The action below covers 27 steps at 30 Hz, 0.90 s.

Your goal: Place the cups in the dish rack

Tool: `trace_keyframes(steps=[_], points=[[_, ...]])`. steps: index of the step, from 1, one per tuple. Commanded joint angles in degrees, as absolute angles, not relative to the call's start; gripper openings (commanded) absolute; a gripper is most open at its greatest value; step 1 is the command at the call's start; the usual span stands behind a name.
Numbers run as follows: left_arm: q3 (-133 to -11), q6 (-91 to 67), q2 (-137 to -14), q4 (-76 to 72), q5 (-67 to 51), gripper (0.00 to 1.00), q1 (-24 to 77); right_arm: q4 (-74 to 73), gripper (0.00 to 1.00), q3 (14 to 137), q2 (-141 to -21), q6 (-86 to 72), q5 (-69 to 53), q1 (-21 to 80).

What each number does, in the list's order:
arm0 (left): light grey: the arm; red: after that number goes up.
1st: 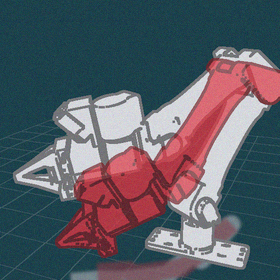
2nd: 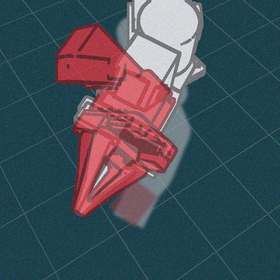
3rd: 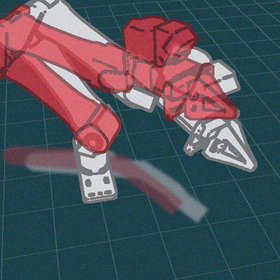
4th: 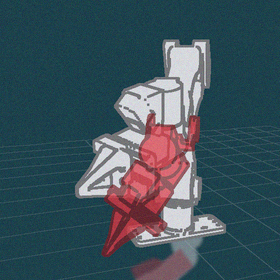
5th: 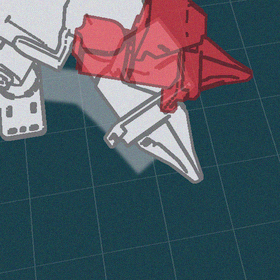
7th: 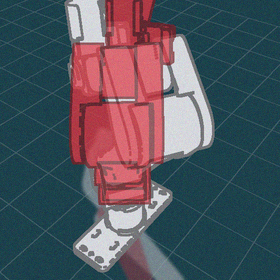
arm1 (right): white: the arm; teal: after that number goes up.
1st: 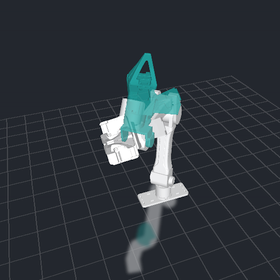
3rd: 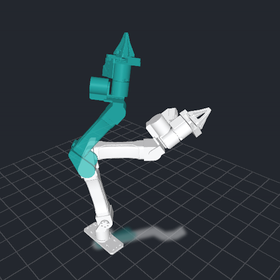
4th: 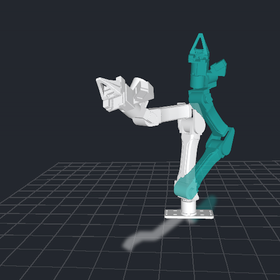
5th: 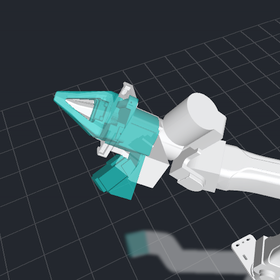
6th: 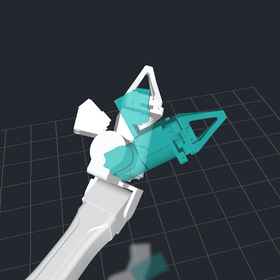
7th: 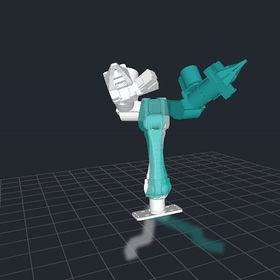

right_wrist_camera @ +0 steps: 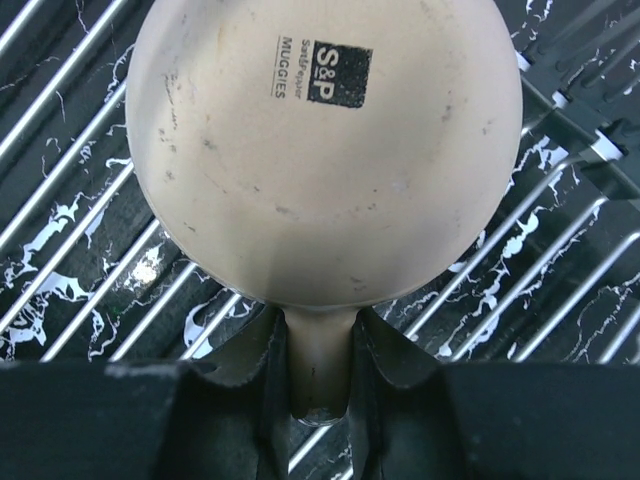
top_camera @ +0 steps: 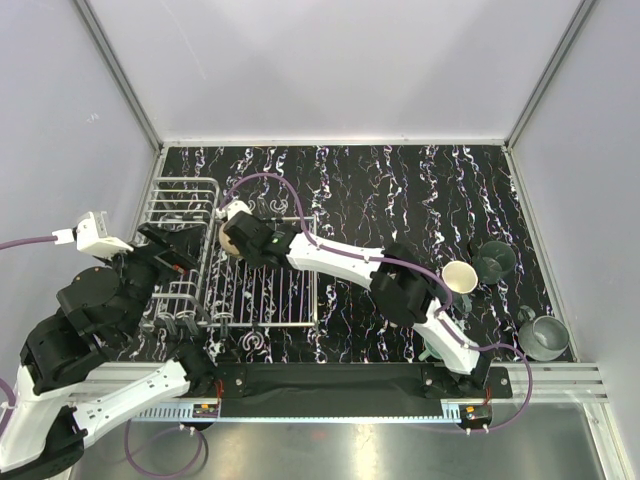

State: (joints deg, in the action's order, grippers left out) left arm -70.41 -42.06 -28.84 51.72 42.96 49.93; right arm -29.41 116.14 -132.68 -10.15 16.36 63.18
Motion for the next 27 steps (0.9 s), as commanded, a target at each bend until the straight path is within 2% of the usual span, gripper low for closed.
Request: trace_keyframes(steps=[1,7,10,11,15,17,18,20,21,23,27], points=[[-72.16,-42.36,-28.65,51.41,45.18,0.99,50.1,-23.12,0.0,121.46,-131.75,-10.37,18.72,64.16],[-72.6,-42.36,-28.48,51.42,45.09,0.99,50.1,-23.73,0.0,123.39,-133.68,-10.99,18.46,64.25],[-73.04,-42.36,-28.83,51.5,44.83,0.99,50.1,-23.99,0.04,123.84,-134.12,-11.25,18.46,64.25],[-73.12,-42.54,-28.92,51.68,44.74,0.99,50.1,-24.08,0.09,123.84,-134.21,-11.51,18.54,64.34],[-72.95,-43.06,-29.09,52.12,44.39,0.99,50.1,-24.7,0.18,123.58,-134.03,-11.78,18.46,64.25],[-72.86,-43.33,-29.09,52.29,44.21,0.99,50.1,-24.61,0.28,122.7,-133.77,-12.13,18.28,64.25],[-72.77,-43.42,-29.09,52.38,44.21,0.99,50.18,-24.61,0.37,122.35,-133.33,-12.39,18.19,64.25],[-72.77,-43.51,-29.09,52.3,44.03,0.99,50.1,-24.17,0.46,121.03,-132.72,-12.57,18.19,64.25],[-72.69,-43.59,-29.09,52.38,43.95,0.99,50.1,-24.08,0.55,120.24,-131.93,-12.57,18.19,64.25],[-72.86,-43.68,-29.44,52.47,43.77,0.99,50.1,-24.17,0.61,119.8,-131.4,-12.83,18.37,64.34],[-72.77,-44.12,-29.79,52.56,43.24,0.99,50.1,-25.05,0.63,118.14,-129.12,-13.53,18.98,64.25]])
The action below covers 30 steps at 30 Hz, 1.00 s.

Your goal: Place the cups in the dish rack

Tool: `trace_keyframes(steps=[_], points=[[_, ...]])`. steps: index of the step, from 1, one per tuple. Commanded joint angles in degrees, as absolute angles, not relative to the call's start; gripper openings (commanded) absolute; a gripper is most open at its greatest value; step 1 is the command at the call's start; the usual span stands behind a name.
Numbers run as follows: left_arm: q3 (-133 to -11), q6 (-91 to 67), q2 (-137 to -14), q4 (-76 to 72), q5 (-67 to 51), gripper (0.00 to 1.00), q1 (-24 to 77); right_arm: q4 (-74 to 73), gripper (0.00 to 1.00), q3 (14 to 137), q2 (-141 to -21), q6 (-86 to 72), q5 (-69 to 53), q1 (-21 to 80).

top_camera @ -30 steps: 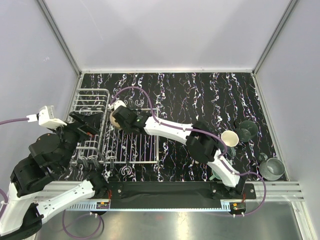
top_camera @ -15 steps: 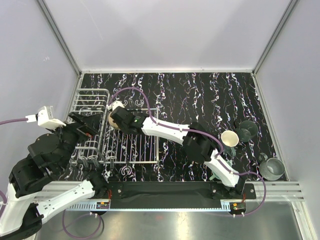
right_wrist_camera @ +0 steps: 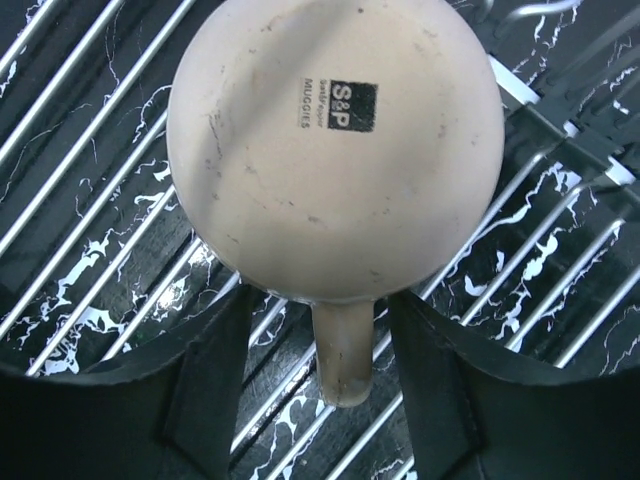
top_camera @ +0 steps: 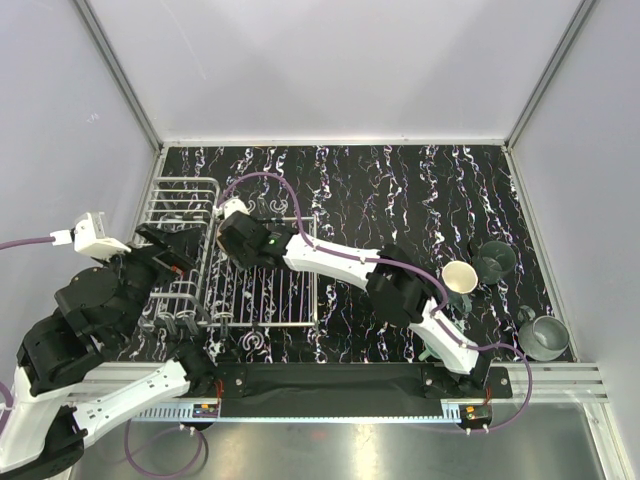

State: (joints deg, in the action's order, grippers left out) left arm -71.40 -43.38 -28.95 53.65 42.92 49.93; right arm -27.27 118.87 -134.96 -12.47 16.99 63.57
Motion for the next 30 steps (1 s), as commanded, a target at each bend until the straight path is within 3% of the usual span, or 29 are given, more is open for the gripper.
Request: trace_keyframes(steps=[1,14,21,30], points=[[-72.69,-44.21,-29.97,52.65,43.07,0.99,50.1,-25.14,0.65,117.6,-127.72,-14.32,19.51,64.25],[-73.48,-43.51,-34.18,54.58,36.48,0.99,50.1,-30.05,0.73,99.77,-110.14,-23.02,24.52,64.25],[-71.46,-44.73,-38.32,53.98,26.04,0.99,50.1,-46.12,0.75,92.21,-98.19,-30.93,32.07,63.02],[-67.85,-46.06,-43.85,49.92,13.11,0.99,50.1,-54.23,0.73,75.08,-73.09,-38.5,30.85,48.18]])
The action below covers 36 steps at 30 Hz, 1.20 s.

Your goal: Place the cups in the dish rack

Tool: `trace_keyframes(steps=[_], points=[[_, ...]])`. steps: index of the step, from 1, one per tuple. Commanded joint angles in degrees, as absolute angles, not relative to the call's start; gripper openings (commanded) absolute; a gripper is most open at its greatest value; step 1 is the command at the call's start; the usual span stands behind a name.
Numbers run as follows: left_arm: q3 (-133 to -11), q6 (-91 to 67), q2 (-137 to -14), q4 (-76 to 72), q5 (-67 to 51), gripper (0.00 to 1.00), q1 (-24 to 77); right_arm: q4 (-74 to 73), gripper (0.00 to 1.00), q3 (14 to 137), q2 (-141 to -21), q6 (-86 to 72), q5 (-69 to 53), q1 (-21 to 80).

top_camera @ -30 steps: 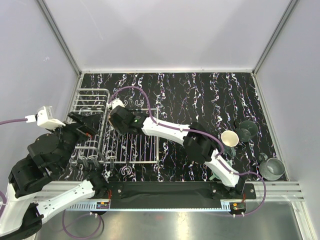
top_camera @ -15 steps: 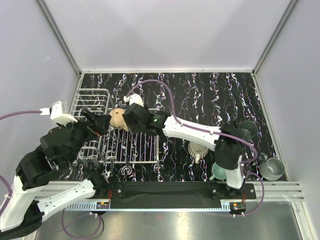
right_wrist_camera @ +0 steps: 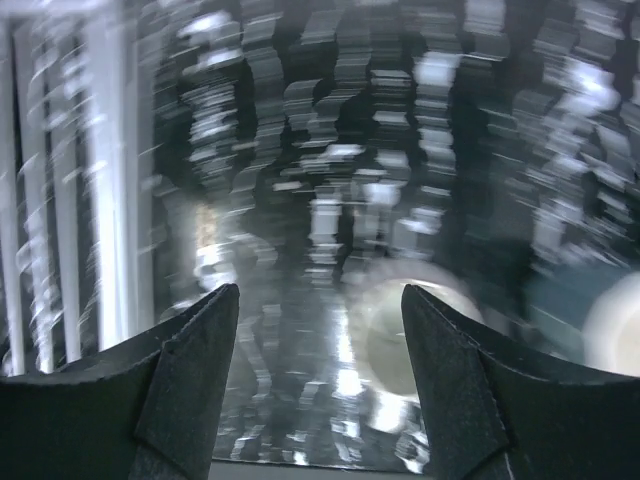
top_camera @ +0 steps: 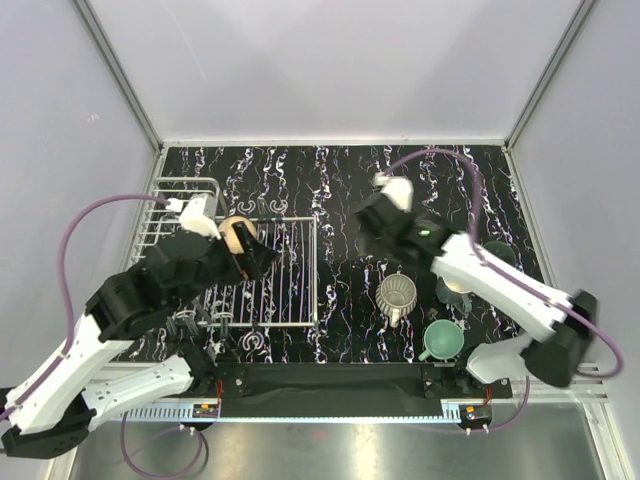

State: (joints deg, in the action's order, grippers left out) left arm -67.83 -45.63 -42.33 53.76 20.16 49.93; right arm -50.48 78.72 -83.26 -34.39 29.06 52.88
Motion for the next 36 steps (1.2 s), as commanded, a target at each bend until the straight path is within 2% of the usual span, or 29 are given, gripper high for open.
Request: trace_keyframes(steps=[1,5,8,10,15,22,29,36], points=[[-67.68,-45.97,-44.64,50.01,12.49,0.99,50.1,-54.66,0.73,74.28,-70.86,-38.24,30.85,46.51],[-66.36,-45.53,-45.44,48.35,9.23,0.99,50.1,-60.37,0.72,73.83,-63.3,-37.88,31.46,32.22],[-64.69,-45.7,-45.18,46.85,7.47,0.99,50.1,-64.59,0.71,73.92,-61.36,-36.39,34.01,25.16],[-63.64,-45.88,-45.0,46.06,6.86,0.99,50.1,-65.74,0.7,73.57,-60.56,-34.37,34.19,16.47],[-64.07,-45.18,-45.88,44.12,4.66,0.99,50.1,-62.94,0.69,70.49,-59.24,-30.68,27.07,-4.08],[-66.01,-42.98,-47.37,43.16,2.82,0.99,50.1,-59.95,0.67,64.69,-61.43,-30.32,24.35,-20.27],[-64.69,-42.45,-48.33,39.37,-1.04,0.99,50.1,-59.85,0.67,63.45,-62.31,-34.63,24.44,-27.93],[-64.86,-42.98,-48.16,38.06,-2.2,0.99,50.1,-60.65,0.67,64.51,-69.25,-40.25,15.91,-37.07]])
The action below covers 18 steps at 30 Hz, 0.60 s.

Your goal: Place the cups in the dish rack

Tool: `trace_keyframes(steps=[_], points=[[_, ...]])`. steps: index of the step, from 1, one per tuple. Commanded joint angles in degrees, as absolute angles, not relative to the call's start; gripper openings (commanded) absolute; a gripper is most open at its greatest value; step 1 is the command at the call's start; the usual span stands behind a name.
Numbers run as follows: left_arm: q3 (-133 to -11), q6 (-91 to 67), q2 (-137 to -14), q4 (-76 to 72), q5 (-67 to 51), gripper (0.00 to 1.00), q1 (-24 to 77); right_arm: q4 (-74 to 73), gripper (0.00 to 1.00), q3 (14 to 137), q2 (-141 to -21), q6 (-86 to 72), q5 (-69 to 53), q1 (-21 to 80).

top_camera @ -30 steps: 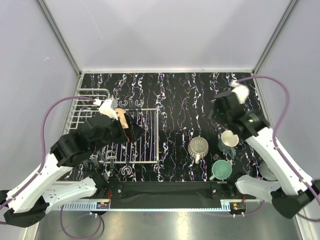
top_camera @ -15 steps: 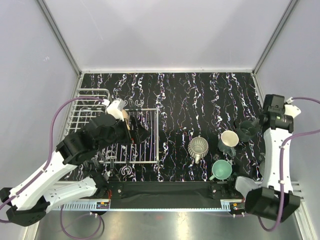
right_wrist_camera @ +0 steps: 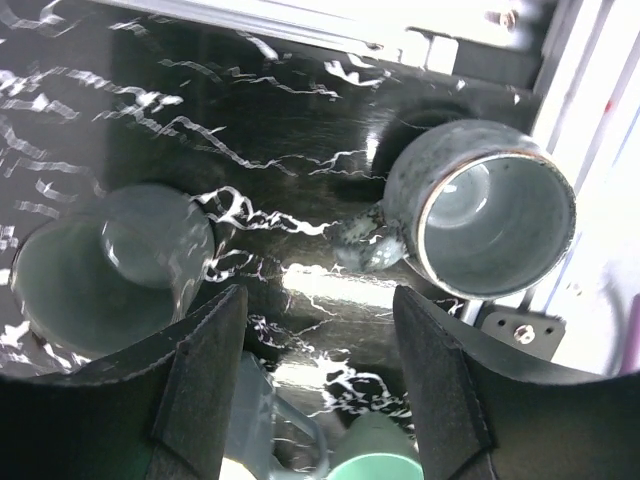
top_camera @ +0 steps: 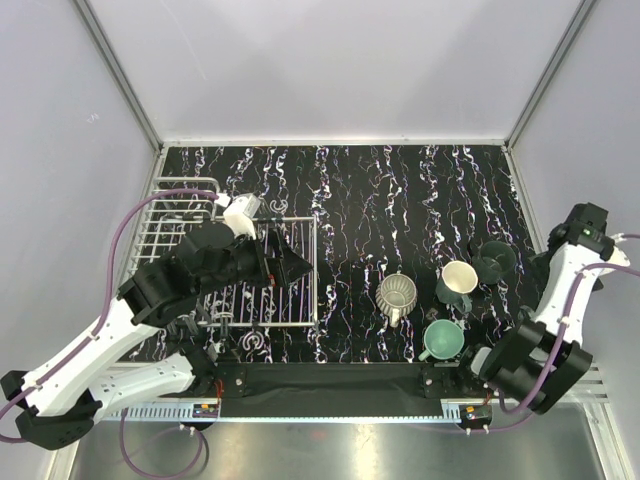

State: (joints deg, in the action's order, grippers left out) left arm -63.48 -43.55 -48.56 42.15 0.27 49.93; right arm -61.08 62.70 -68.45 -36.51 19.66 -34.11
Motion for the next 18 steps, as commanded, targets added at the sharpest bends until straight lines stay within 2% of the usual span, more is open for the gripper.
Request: trace_keyframes(steps=[1,4,9,18], points=[[-65.12,-42.98,-48.08,37.8,-2.46,0.99,50.1,-60.64,0.67,64.25,-69.61,-40.34,16.26,-37.52],[-65.92,-42.45,-47.99,38.49,-2.81,0.99,50.1,-59.86,0.65,63.29,-70.05,-40.87,18.63,-39.37],[-66.36,-41.92,-48.08,38.32,-4.04,0.99,50.1,-56.96,0.63,58.28,-69.79,-41.48,15.56,-42.36],[-65.57,-41.48,-48.78,37.71,-6.33,0.99,50.18,-55.46,0.64,54.49,-67.15,-41.48,20.39,-42.8]])
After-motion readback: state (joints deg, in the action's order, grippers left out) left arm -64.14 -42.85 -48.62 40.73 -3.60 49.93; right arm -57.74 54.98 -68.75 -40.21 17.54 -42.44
